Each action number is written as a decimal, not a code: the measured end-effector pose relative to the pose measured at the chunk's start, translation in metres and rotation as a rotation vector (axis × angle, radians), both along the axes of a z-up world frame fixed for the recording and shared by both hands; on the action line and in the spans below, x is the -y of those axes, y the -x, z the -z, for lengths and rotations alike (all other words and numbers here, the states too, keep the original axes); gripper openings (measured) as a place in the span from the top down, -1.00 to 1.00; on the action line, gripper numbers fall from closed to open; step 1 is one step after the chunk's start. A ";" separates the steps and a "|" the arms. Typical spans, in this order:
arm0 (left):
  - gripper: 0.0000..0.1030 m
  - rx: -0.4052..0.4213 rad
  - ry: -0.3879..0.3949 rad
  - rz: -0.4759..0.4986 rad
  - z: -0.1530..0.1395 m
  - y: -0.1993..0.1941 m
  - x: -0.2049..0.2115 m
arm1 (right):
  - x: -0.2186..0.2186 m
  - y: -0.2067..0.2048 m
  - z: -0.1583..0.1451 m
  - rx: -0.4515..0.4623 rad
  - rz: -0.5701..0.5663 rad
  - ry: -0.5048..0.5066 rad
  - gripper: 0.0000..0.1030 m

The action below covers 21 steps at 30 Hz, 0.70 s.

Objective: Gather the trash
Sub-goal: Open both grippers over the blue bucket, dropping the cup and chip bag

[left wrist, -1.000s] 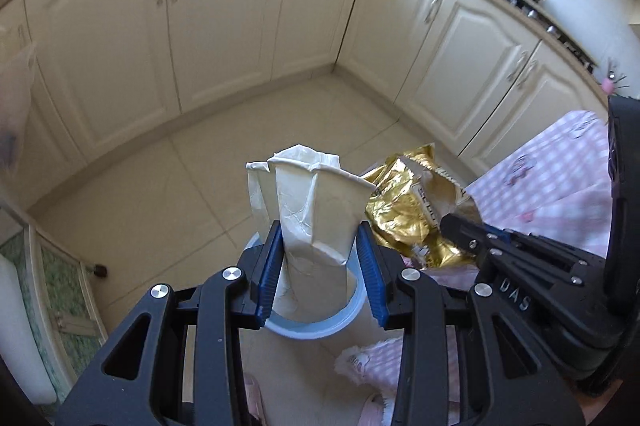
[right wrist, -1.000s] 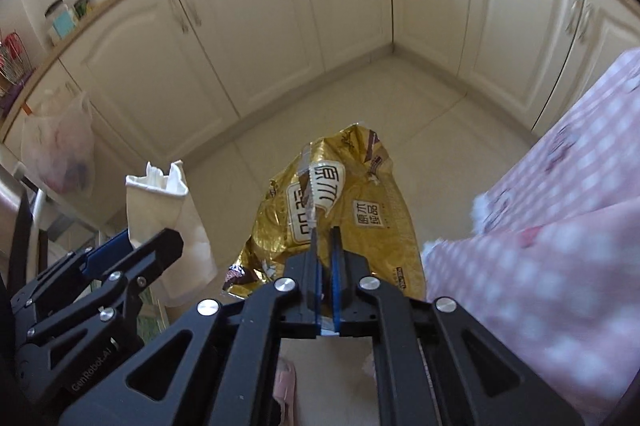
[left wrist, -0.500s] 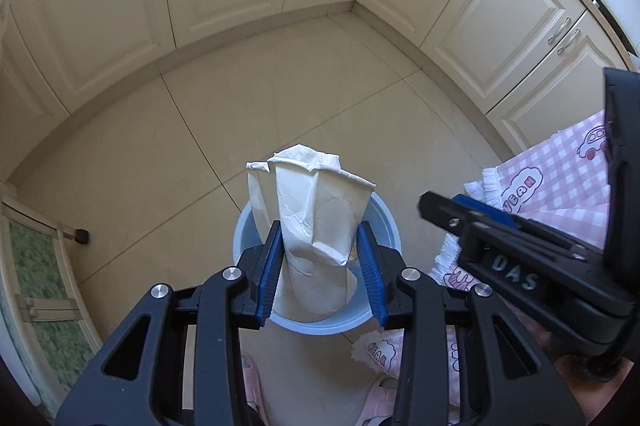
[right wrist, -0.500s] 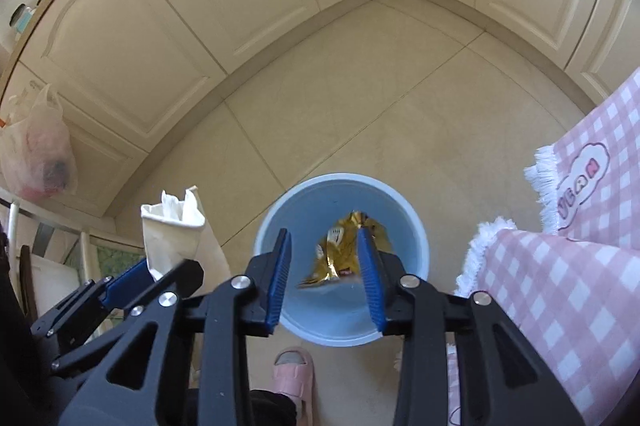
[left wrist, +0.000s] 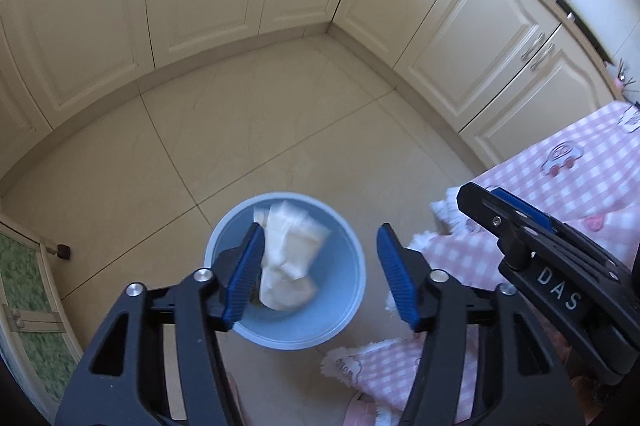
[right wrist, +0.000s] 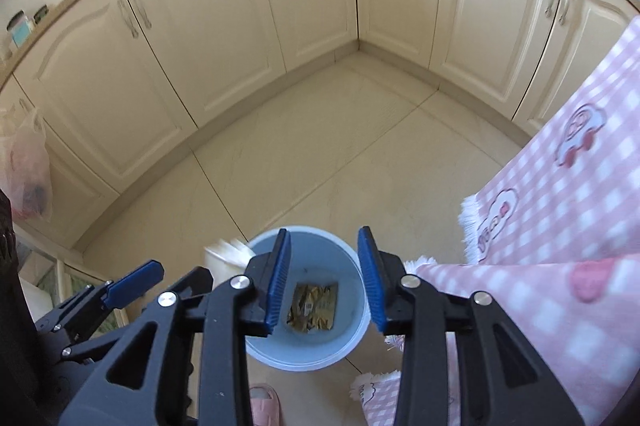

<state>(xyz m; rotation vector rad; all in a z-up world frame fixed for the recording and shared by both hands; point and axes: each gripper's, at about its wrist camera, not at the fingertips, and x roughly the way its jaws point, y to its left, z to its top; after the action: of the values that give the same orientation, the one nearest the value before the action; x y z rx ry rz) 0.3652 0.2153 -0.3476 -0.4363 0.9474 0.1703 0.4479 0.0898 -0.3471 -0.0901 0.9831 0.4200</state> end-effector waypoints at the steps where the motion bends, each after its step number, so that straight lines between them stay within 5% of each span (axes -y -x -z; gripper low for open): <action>1: -0.14 0.007 -0.004 -0.001 -0.005 0.001 0.002 | 0.004 0.001 -0.007 0.009 0.000 -0.004 0.28; 13: -0.26 0.193 -0.085 0.037 -0.116 0.053 0.041 | 0.047 0.061 -0.121 0.209 0.018 -0.050 0.20; 21: -0.45 0.352 -0.137 0.165 -0.193 0.086 0.114 | 0.141 0.120 -0.204 0.377 0.144 -0.079 0.03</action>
<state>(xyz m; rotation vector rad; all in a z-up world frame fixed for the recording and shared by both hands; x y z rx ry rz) 0.2796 0.1015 -0.1545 -0.2493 0.6174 0.0066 0.3276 -0.0509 -0.1430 -0.0252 0.5969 0.2952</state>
